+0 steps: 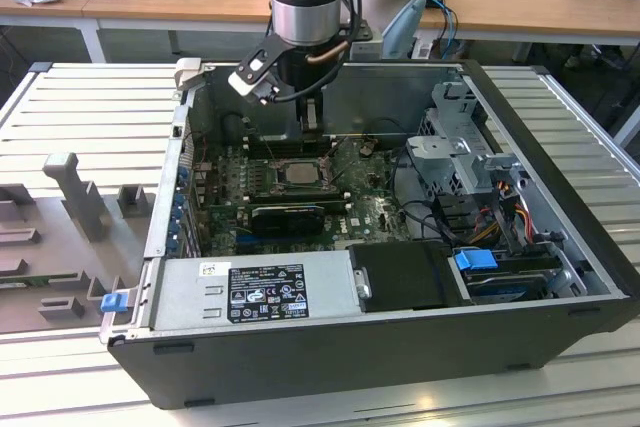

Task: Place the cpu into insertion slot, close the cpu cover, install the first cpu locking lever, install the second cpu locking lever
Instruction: 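Close the cpu cover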

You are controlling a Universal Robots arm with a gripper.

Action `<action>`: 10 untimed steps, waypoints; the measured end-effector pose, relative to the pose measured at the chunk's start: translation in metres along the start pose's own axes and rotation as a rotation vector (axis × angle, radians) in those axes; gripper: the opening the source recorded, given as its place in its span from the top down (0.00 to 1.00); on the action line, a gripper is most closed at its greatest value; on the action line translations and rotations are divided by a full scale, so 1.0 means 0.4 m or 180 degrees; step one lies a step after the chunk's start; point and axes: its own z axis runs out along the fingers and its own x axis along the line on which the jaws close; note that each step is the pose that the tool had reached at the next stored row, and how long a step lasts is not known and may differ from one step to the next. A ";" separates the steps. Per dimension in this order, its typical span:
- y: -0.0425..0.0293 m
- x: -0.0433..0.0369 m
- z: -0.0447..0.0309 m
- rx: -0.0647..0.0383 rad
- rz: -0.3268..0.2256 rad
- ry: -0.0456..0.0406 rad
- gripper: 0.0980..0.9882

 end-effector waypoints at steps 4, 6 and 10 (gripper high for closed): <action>0.000 0.000 -0.003 0.0000 0.0000 0.0000 0.99; 0.000 0.000 -0.003 0.0000 0.0000 0.0000 0.99; 0.000 0.000 -0.006 0.0000 0.0000 0.0000 0.99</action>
